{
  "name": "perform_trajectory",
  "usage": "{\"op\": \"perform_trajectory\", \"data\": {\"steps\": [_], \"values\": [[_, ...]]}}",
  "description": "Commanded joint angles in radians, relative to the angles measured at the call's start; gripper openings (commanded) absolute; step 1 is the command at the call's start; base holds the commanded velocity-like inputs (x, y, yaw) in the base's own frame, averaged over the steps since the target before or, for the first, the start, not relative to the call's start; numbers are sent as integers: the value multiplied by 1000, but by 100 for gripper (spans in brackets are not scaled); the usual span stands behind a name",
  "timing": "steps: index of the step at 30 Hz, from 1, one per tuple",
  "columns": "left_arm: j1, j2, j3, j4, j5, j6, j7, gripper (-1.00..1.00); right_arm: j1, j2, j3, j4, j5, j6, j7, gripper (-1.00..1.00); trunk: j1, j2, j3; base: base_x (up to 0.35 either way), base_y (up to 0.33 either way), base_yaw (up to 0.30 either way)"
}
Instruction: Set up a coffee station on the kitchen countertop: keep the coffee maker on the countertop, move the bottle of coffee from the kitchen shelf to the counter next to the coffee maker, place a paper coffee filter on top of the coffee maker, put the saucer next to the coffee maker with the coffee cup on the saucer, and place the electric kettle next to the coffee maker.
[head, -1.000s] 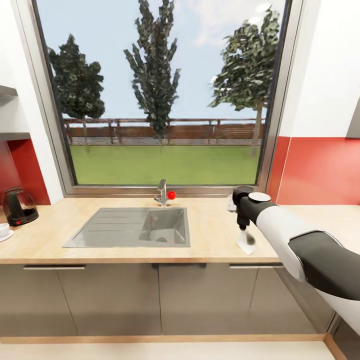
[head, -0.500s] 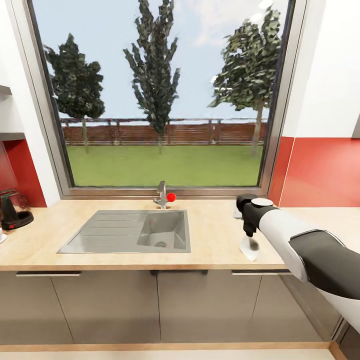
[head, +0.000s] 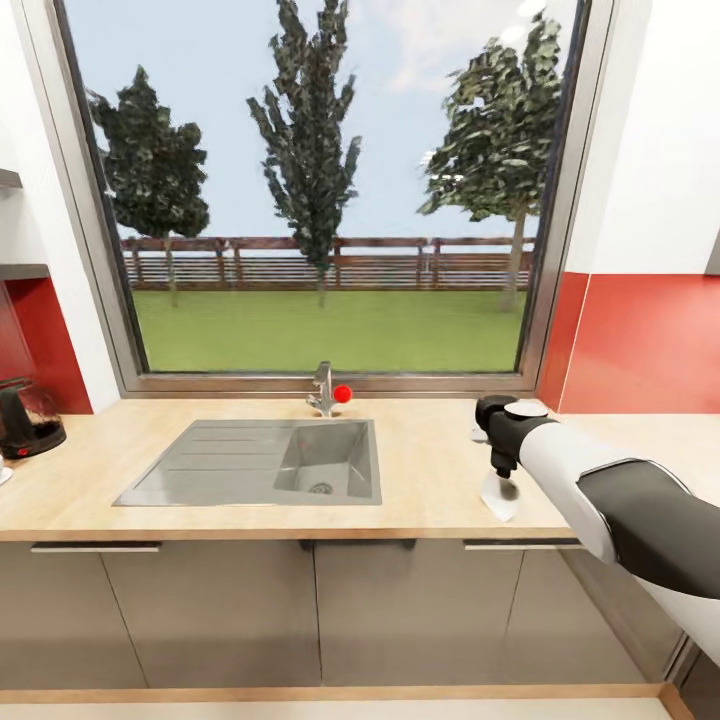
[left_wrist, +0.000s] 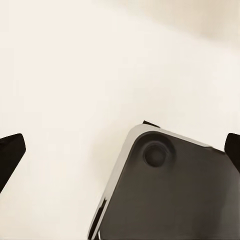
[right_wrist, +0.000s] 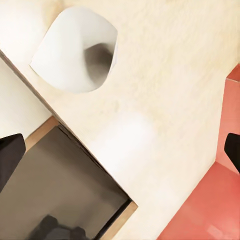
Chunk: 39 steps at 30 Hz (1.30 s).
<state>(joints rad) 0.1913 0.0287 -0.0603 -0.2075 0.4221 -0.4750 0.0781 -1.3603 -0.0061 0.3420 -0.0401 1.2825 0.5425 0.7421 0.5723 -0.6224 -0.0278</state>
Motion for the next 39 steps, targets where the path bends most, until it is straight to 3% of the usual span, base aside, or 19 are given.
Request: {"op": "perform_trajectory", "data": {"steps": [1,5,17,32,36,37,38,39], "values": [[0,0,-7,-2,0,-1,8,100,0,-1,8,-1,-6,3,3,100,4,-9,-5,0,0,0],[0,2,-6,1,0,-1,8,100,0,-12,5,4,-38,-9,-10,100,20,-37,-17,0,0,0],[0,2,-6,2,0,-2,7,100,0,-9,3,4,-128,-13,-75,100,66,-121,-55,0,0,0],[0,2,-5,2,3,-4,7,100,2,-11,3,8,-131,-35,-127,100,123,-226,-102,0,0,0],[0,16,-4,2,43,-5,-11,100,3,-12,3,8,-130,-35,-128,100,139,-254,-115,0,0,0],[0,20,-4,2,65,-4,-34,100,3,-14,3,9,-130,-35,-130,100,142,-261,-118,0,0,0],[0,35,-4,2,112,-4,-85,100,3,-15,2,11,-130,-37,-131,100,146,-268,-121,0,0,0],[0,39,-4,2,127,-3,-97,100,3,-15,2,13,-131,-38,-131,100,150,-275,-124,0,0,0]]}}
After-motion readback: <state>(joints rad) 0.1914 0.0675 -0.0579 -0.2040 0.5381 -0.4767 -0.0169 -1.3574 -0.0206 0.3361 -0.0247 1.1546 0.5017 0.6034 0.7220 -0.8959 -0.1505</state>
